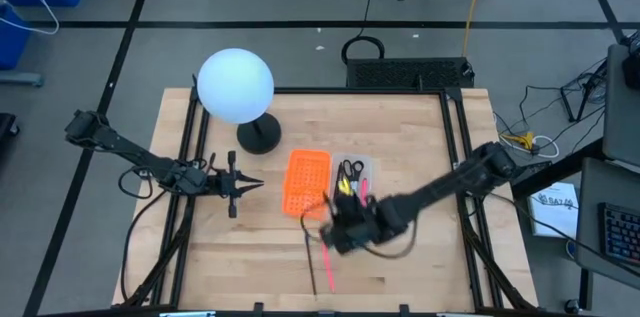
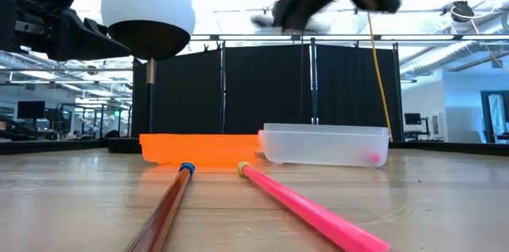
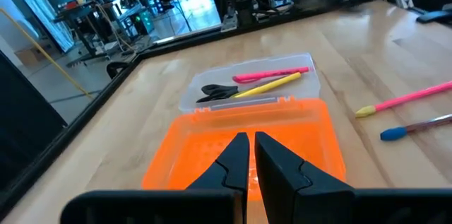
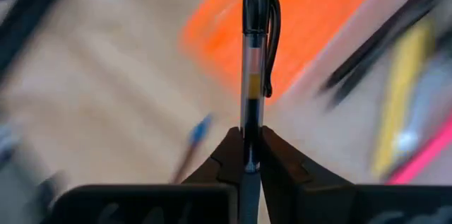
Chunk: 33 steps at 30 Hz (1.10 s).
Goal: Pick & place school supplies into a supply box
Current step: Put the black pen into the orange supply box
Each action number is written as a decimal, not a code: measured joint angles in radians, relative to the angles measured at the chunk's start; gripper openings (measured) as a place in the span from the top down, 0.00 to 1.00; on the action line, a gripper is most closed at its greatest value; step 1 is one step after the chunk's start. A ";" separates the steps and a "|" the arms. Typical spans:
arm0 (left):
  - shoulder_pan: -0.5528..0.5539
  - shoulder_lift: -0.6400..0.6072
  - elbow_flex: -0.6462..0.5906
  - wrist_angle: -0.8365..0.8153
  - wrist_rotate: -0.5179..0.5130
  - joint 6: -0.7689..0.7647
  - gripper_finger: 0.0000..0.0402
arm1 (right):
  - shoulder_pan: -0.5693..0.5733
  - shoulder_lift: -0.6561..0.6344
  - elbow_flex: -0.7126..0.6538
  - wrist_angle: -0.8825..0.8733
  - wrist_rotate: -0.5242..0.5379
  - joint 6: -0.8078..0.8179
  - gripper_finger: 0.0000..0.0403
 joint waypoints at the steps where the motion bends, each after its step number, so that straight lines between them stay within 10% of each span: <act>1: 0.000 0.000 0.000 0.000 0.000 -0.016 0.92 | -0.025 -0.007 -0.010 -0.014 0.002 0.000 0.95; 22: 0.000 0.000 0.000 -0.022 0.001 0.065 0.92 | -0.376 -0.030 -0.393 0.313 -0.338 0.035 0.95; 33: 0.000 0.000 0.000 -0.021 0.000 0.089 0.92 | -0.375 -0.050 -0.433 0.368 -0.416 -0.062 0.70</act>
